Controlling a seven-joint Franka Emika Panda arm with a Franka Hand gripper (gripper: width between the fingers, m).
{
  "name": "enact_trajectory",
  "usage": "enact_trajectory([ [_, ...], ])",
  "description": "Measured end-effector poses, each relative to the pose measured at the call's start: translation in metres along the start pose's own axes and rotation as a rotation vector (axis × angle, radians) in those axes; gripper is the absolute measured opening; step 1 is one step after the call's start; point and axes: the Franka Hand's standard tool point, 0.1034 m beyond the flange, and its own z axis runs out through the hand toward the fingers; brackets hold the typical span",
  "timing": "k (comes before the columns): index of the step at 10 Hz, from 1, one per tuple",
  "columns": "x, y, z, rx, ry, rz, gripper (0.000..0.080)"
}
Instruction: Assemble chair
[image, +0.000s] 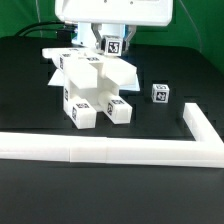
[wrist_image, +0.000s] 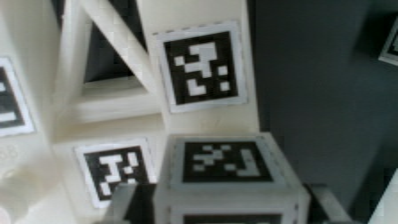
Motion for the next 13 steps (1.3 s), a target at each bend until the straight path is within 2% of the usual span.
enact_trajectory([
  [9,0.0007,0.0004,-0.0001,-0.001,0.004,0.019,0.0268],
  [13,0.0007,0.0001,0.0001,0.006,0.005,0.263,0.0268],
])
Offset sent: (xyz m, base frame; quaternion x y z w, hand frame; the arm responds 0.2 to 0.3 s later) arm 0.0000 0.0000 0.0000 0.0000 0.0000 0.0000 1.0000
